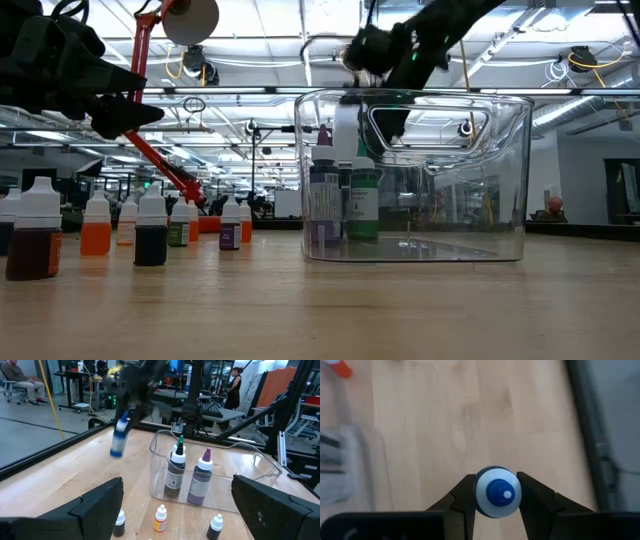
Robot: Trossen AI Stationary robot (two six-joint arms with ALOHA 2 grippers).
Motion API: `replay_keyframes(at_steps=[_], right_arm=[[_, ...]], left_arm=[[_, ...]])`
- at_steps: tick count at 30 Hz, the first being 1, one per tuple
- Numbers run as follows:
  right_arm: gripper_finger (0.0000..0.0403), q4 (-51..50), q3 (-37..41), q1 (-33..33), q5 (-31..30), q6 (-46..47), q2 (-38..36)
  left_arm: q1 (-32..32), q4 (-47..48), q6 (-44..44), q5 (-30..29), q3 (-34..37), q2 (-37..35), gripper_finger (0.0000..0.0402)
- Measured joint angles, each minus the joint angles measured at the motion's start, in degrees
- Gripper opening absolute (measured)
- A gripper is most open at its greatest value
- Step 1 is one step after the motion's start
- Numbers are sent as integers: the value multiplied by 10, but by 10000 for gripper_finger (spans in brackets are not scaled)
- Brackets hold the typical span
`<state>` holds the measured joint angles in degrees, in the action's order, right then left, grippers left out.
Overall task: Pick & Place food coloring
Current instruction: Put the blue food coloring bottle into the transparent container
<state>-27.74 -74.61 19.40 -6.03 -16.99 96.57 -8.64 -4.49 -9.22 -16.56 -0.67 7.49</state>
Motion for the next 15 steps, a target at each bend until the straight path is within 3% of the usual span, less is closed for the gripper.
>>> replay_keyframes(at_steps=[3, 8, 15], right_arm=[[103, -40, 0, -33, -47, 8, -66], [103, -102, 0, -106, -45, 93, -173], [103, -118, 27, -209, -42, 164, -203]], left_arm=[[0, 0, 0, 0, 0, 0, 365], [0, 0, 0, 0, 0, 0, 365], [0, 0, 0, 0, 0, 0, 365]])
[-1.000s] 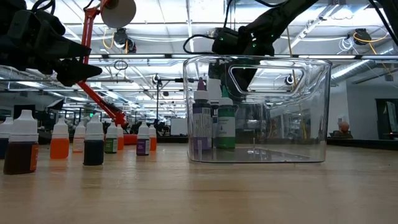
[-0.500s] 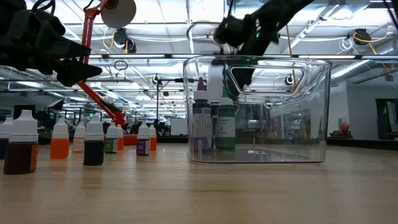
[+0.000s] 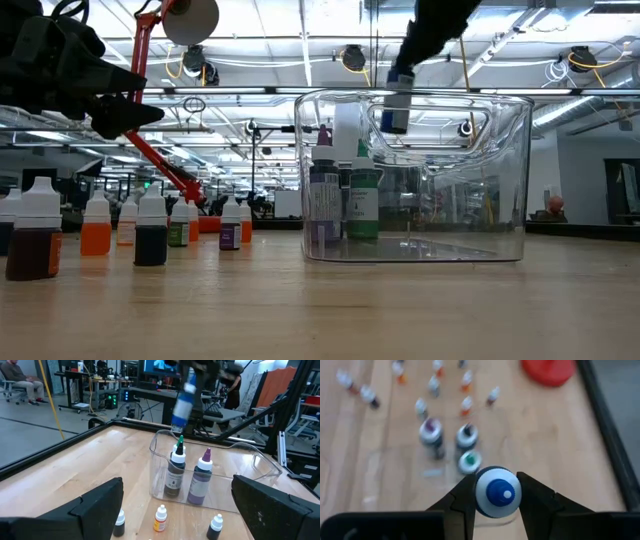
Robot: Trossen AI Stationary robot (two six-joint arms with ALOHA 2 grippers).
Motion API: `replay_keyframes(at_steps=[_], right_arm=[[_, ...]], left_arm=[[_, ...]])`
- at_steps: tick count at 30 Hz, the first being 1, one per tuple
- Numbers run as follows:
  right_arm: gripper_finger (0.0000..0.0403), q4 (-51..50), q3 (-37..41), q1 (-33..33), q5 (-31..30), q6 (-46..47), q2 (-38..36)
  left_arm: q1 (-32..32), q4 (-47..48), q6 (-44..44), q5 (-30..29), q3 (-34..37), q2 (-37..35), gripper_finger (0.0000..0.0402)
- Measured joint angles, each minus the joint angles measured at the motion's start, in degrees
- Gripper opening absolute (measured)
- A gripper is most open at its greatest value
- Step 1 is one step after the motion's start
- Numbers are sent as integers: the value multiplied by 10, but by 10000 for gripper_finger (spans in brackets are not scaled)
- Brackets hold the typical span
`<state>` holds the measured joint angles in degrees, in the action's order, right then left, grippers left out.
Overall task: Pick & Place food coloring
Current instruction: Put the blue food coloring bottle into the transparent container
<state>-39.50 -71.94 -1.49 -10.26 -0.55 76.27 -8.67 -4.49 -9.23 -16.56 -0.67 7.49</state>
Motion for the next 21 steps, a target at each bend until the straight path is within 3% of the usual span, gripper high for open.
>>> replay_keyframes(at_steps=[11, 21], right_arm=[[103, 98, 100, 2, 45, 25, 62], [103, 119, 113, 34, 46, 8, 119]], left_arm=[[0, 0, 0, 0, 0, 0, 365], [0, 1, 0, 1, 0, 0, 365]])
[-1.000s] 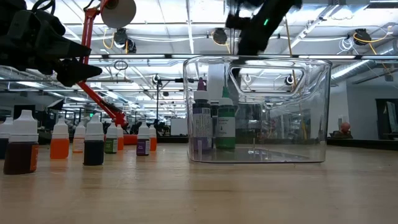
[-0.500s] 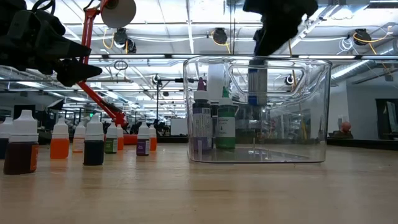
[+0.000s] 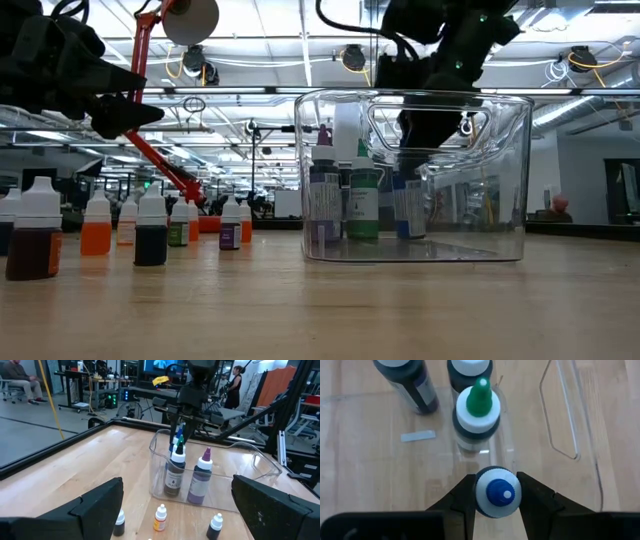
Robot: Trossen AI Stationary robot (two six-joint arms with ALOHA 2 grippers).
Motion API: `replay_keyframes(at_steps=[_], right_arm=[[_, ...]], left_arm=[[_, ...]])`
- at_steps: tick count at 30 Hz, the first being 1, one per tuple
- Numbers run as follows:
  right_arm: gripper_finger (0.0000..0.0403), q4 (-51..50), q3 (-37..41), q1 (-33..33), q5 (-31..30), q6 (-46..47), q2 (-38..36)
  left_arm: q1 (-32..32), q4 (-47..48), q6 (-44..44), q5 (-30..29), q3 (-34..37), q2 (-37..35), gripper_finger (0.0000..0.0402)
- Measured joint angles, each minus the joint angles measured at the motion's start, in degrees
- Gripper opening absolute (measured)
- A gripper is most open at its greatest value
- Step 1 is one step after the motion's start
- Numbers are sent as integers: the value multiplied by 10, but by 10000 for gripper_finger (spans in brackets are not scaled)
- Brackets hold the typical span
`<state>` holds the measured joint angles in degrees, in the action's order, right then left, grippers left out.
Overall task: Pick & Place food coloring
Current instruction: Put the blue food coloring bottle into the transparent container, then move the purple food coloring bottle beside the blue food coloring bottle in the container
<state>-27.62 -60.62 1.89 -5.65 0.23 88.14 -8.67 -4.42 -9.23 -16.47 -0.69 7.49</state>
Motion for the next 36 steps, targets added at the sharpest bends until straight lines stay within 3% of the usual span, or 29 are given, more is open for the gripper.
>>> replay_keyframes(at_steps=[7, 14, 18, 24, 30, 36], right_arm=[[109, 4, 0, -1, -1, 8, -4], [251, 5, 0, -1, -3, 36, -4], [288, 13, 0, -1, -4, 36, -4], [283, 24, -36, -1, -51, 23, -19], [278, 45, -85, -30, -16, 16, -22], [280, 75, -93, -71, -15, -15, 31]], left_arm=[[0, -1, 0, 0, 0, 0, 365], [0, -1, 0, 0, 0, 0, 365], [0, -1, 0, 0, 0, 0, 365], [0, -1, 0, 0, 0, 0, 365], [0, -1, 0, 0, 0, 0, 365], [0, -1, 0, 0, 0, 0, 365]])
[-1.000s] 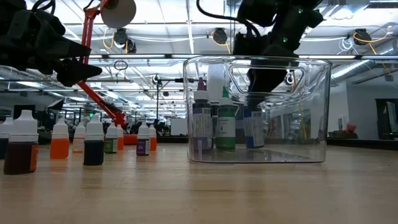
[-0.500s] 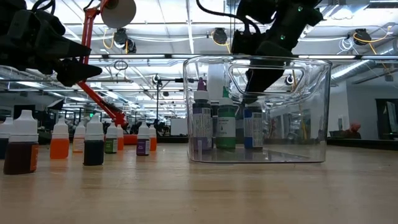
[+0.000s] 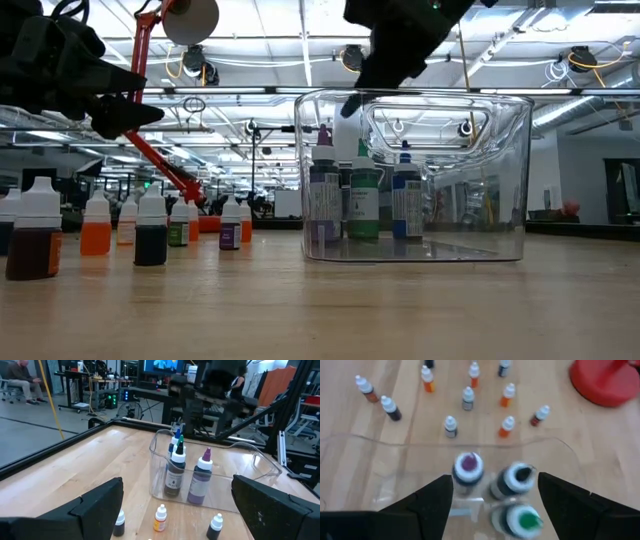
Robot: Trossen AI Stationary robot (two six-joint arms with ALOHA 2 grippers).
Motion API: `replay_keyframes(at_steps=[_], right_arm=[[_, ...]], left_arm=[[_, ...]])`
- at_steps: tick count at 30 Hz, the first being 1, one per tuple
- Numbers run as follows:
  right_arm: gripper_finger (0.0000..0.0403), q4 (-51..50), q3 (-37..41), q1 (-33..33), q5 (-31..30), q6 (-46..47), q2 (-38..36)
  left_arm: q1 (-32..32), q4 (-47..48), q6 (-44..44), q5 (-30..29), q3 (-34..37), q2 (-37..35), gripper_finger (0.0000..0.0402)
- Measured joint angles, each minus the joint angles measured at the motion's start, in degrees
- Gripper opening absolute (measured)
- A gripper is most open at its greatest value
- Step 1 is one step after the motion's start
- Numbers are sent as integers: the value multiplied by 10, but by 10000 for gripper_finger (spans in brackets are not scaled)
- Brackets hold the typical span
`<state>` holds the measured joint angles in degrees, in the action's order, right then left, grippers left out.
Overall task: Pick & Place food coloring
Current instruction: Move the purple food coloring bottle beside the blue food coloring bottle in the container
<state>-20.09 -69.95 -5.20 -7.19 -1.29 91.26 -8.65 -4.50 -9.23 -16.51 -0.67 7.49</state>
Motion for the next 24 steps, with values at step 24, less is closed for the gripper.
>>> replay_keyframes(at_steps=[24], right_arm=[[255, 80, 0, 10, 59, -11, 103]], left_arm=[[0, 0, 0, 0, 0, 0, 365]])
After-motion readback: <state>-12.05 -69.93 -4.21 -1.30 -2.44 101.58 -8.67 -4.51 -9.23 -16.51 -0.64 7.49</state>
